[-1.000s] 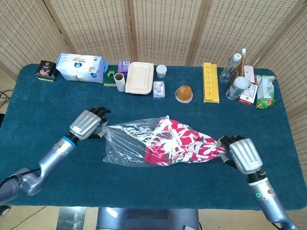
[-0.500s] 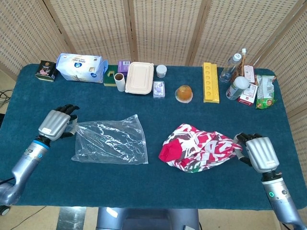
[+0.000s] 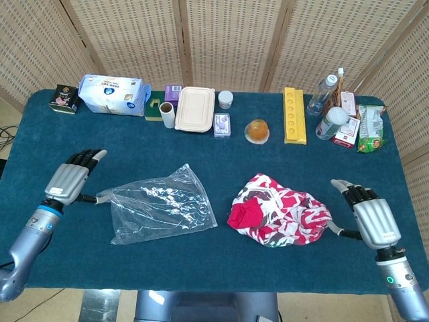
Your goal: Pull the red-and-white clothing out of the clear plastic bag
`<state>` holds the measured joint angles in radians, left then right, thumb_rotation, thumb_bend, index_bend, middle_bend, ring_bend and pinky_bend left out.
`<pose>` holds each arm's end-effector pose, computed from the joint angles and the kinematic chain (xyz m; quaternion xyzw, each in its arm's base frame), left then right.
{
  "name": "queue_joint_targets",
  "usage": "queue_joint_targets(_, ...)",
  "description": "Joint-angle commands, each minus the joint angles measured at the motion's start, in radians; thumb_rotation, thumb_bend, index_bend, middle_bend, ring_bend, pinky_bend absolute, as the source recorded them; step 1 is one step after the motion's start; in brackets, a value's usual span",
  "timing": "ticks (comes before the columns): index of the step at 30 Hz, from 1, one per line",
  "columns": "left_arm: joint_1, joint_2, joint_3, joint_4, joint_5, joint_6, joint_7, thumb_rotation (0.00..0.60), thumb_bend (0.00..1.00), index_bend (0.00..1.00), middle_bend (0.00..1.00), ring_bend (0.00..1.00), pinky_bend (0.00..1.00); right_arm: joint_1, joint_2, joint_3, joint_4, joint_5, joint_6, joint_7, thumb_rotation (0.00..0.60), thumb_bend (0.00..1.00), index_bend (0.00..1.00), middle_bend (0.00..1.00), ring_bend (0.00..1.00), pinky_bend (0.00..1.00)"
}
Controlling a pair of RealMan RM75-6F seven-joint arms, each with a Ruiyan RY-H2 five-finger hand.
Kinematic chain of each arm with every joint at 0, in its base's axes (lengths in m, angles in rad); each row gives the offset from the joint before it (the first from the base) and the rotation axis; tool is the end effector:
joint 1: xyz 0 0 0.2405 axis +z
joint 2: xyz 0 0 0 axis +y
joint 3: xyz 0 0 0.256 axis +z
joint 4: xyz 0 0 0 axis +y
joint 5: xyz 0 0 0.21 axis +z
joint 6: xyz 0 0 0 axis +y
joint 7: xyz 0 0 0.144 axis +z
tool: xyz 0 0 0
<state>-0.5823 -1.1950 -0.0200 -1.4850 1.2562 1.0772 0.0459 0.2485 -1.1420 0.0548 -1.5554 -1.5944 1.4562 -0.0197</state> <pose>-0.2617 0.3232 0.1051 -0.7080 -0.3772 -0.3292 0.4980 -0.2756 -0.2301 0.1484 0.6627 -0.3045 0.4270 0.5346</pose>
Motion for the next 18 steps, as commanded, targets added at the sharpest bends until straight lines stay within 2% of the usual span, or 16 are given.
queue_joint_targets(1,0.056,0.004,-0.013,-0.026,-0.011,0.078,-0.005,0.484,0.05,0.00,0.05,0.00,0.10,-0.013,0.012,-0.004,-0.006,0.004,0.009,0.007,0.363,0.29,0.12,0.19,0.26,0.31)
queue_joint_targets(4,0.091,0.012,-0.008,-0.043,-0.006,0.119,-0.007,0.529,0.08,0.00,0.05,0.00,0.10,-0.026,0.025,-0.008,-0.014,0.014,0.011,-0.006,0.369,0.30,0.12,0.19,0.25,0.30)
queue_joint_targets(8,0.146,0.046,0.015,-0.067,-0.001,0.165,0.030,0.529,0.09,0.00,0.05,0.00,0.10,-0.052,0.057,-0.010,-0.055,0.066,0.002,-0.096,0.379,0.31,0.12,0.19,0.24,0.29)
queue_joint_targets(10,0.206,0.069,0.031,-0.106,-0.004,0.225,0.016,0.531,0.09,0.00,0.05,0.00,0.10,-0.082,0.071,-0.012,-0.083,0.100,0.021,-0.132,0.381,0.31,0.12,0.19,0.24,0.29)
queue_joint_targets(18,0.317,0.097,0.066,-0.176,0.070,0.348,-0.044,0.533,0.09,0.00,0.05,0.00,0.10,-0.128,0.080,-0.023,-0.114,0.130,0.045,-0.154,0.384,0.31,0.14,0.22,0.24,0.29)
